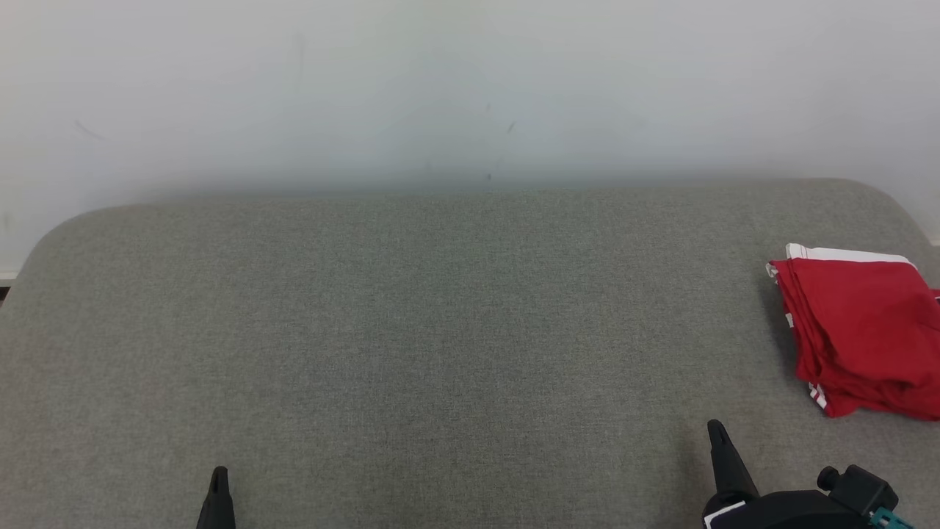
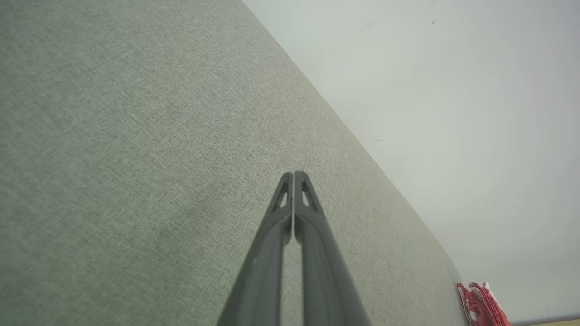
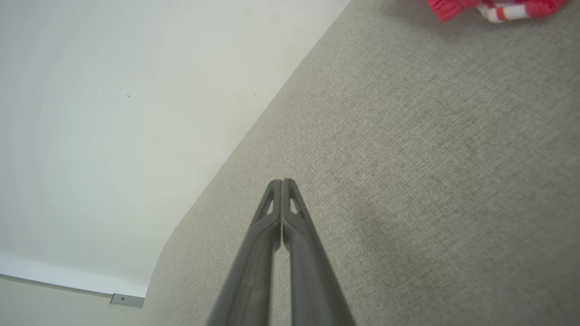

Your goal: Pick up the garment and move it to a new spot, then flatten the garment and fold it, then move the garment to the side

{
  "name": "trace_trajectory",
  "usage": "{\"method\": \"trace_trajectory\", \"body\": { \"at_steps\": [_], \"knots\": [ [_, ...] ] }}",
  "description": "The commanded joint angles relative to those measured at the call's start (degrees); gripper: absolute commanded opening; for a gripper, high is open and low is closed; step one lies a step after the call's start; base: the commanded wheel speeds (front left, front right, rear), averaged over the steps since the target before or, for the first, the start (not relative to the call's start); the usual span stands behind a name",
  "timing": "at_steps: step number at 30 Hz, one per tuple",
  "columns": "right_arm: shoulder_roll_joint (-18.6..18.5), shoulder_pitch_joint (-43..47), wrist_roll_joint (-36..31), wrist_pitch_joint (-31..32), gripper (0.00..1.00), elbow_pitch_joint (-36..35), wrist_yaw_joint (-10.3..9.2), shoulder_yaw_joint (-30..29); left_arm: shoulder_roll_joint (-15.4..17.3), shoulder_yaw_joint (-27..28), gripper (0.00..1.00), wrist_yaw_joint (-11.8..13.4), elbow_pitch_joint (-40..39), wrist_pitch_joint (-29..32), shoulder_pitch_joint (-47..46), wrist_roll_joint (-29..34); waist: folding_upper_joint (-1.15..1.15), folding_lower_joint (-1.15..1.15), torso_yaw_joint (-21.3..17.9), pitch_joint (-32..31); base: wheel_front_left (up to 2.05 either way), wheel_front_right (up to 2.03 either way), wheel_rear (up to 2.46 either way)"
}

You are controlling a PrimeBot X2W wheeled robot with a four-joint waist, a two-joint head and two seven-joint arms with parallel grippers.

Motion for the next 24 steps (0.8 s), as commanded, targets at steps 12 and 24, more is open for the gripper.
{"method": "trace_trajectory", "body": {
  "at_steps": [12, 24],
  "knots": [
    [0.07, -2.12, 8.98, 1.85, 0.00, -1.22, -0.06, -0.70, 0.17, 0.99, 0.00, -0.86, -0.95, 2.35, -2.51, -8.72, 0.00, 0.00, 0.10, 0.08, 0.00, 0.00, 0.00],
    [0.09, -2.93, 16.17, 3.35, 0.00, -1.58, -0.07, -1.21, 0.19, 1.61, 0.00, -1.32, -1.02, 4.29, -3.55, -15.64, 0.00, 0.00, 0.20, 0.16, 0.00, 0.00, 0.00]
  ]
}}
